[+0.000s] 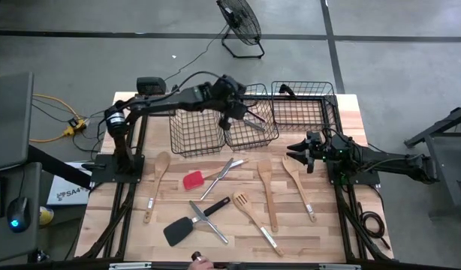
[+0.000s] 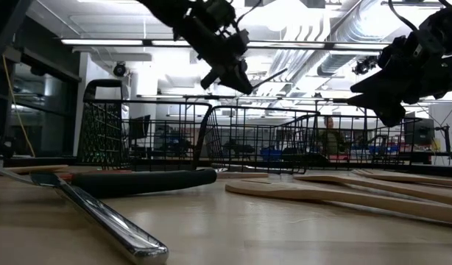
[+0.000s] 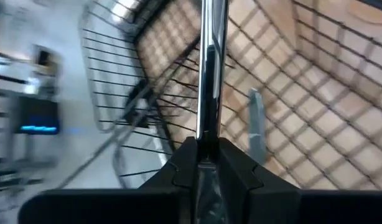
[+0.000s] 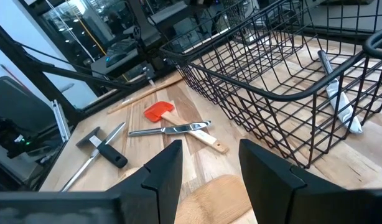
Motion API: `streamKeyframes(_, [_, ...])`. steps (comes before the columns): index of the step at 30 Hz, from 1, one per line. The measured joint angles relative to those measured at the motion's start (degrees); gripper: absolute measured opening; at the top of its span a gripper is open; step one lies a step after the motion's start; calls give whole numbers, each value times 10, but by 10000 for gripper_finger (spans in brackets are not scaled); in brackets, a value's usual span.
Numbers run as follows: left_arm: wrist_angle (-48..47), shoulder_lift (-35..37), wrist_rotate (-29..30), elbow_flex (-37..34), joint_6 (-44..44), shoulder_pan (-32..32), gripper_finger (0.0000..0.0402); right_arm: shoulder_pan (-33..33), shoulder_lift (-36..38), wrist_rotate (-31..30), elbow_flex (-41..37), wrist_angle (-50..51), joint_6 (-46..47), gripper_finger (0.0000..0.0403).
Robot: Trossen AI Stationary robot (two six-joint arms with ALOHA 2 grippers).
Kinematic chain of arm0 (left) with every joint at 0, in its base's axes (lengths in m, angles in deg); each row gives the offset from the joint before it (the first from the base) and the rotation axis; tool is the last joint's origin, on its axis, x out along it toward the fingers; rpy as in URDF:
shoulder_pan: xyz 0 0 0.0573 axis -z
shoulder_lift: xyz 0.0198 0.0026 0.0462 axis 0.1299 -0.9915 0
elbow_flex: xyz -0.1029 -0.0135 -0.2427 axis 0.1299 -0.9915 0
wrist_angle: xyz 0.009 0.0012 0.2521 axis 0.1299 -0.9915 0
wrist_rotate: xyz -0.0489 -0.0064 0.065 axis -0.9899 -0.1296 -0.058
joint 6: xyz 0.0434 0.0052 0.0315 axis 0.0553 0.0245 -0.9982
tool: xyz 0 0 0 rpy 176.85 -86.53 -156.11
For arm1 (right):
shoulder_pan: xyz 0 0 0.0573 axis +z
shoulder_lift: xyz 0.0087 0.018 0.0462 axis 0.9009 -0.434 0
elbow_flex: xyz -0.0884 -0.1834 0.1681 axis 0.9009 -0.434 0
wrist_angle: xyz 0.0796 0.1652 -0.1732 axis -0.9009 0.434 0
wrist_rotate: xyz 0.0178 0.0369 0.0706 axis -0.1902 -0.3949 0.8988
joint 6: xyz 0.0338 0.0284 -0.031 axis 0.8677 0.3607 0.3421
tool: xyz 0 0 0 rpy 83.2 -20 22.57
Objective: Pick & Place Kitchen Items
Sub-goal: Put the silver knife into the middle wire basket
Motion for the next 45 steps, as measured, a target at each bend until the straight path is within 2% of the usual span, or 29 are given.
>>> streamKeyframes(9, [-147,-90,-13,140,-15,-23,33,0,0,0,0,0,0,151])
streamKeyframes(11, [-150,-107,-16,157,-15,-23,33,0,0,0,0,0,0,151])
streamKeyframes(34, [-106,-202,-7,164,31,-28,33,0,0,0,0,0,0,151])
streamKeyframes(45, [-91,-205,-23,164,76,-43,33,0,0,0,0,0,0,151])
